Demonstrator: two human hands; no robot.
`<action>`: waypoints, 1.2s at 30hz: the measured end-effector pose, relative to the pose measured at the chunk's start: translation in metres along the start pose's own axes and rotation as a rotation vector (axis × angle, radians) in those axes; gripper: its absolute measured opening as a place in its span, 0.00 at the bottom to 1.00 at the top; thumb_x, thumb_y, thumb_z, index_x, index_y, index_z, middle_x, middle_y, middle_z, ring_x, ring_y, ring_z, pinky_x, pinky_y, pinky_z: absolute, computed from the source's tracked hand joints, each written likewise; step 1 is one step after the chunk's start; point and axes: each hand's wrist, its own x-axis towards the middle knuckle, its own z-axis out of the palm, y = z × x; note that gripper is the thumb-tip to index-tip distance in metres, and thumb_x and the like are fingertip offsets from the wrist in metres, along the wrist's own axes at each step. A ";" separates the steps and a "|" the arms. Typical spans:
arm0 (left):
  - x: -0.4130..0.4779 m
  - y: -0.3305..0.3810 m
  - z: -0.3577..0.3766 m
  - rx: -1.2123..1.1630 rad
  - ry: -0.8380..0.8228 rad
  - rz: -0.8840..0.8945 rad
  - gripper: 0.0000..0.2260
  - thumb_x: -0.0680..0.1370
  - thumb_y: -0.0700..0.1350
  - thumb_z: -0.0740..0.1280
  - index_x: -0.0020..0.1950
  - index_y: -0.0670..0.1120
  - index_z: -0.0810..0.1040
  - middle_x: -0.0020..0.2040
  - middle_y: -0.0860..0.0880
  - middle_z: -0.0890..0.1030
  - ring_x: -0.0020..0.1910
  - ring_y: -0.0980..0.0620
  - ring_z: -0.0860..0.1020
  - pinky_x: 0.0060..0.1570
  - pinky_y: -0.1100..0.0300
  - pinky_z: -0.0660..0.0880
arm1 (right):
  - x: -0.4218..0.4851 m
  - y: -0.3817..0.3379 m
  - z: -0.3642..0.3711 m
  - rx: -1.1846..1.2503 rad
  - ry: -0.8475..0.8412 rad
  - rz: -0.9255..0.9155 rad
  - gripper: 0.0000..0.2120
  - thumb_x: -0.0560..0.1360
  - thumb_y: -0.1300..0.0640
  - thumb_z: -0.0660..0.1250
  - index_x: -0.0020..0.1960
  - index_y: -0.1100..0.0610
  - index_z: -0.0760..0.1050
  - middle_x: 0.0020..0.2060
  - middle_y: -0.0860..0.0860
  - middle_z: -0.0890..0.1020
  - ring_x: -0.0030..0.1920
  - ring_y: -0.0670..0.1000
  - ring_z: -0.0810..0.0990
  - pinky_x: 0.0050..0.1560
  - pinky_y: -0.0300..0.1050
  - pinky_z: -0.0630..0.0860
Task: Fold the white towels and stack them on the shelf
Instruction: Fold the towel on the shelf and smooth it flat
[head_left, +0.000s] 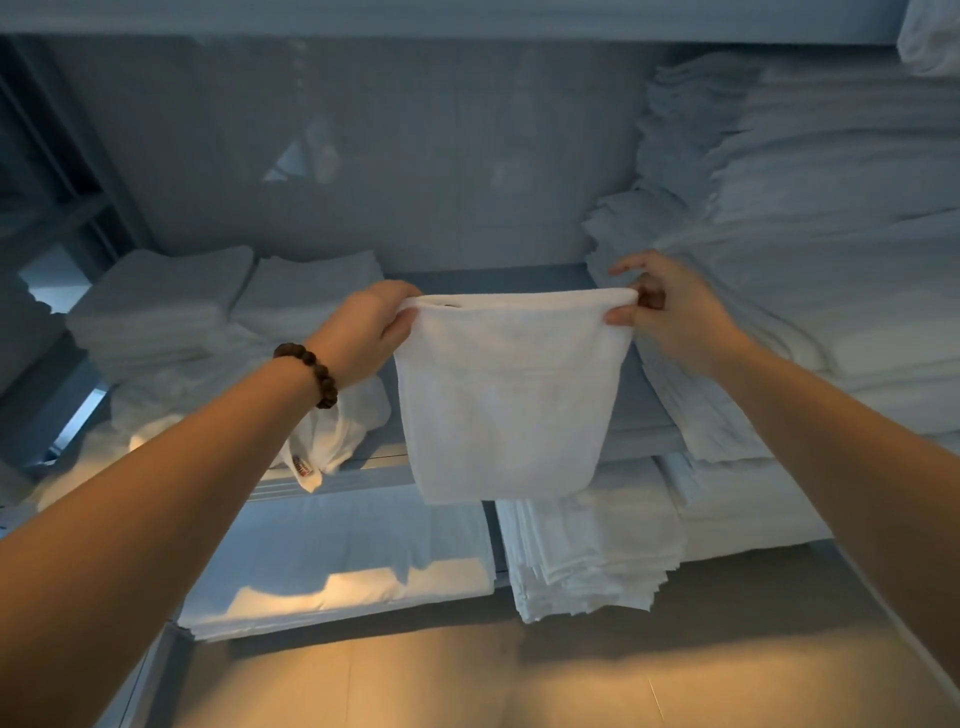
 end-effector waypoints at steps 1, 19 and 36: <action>0.001 -0.003 0.000 0.011 0.011 0.013 0.12 0.82 0.44 0.57 0.62 0.41 0.72 0.56 0.42 0.76 0.50 0.47 0.74 0.48 0.60 0.66 | 0.002 -0.001 0.001 -0.002 0.011 -0.002 0.14 0.69 0.65 0.72 0.50 0.51 0.75 0.39 0.56 0.78 0.41 0.52 0.75 0.45 0.46 0.72; 0.076 -0.065 0.042 0.375 -0.224 0.081 0.16 0.79 0.58 0.55 0.47 0.44 0.67 0.42 0.46 0.71 0.40 0.47 0.70 0.38 0.56 0.64 | 0.078 0.041 0.037 -0.663 0.076 -0.098 0.12 0.79 0.59 0.60 0.54 0.67 0.75 0.49 0.64 0.79 0.49 0.61 0.77 0.52 0.53 0.71; 0.248 -0.223 0.261 0.702 -0.261 -0.110 0.16 0.82 0.53 0.53 0.59 0.44 0.72 0.59 0.44 0.76 0.58 0.43 0.74 0.53 0.52 0.69 | 0.283 0.287 0.128 -0.715 -0.029 0.094 0.18 0.80 0.56 0.60 0.65 0.65 0.71 0.66 0.63 0.72 0.66 0.60 0.70 0.66 0.47 0.62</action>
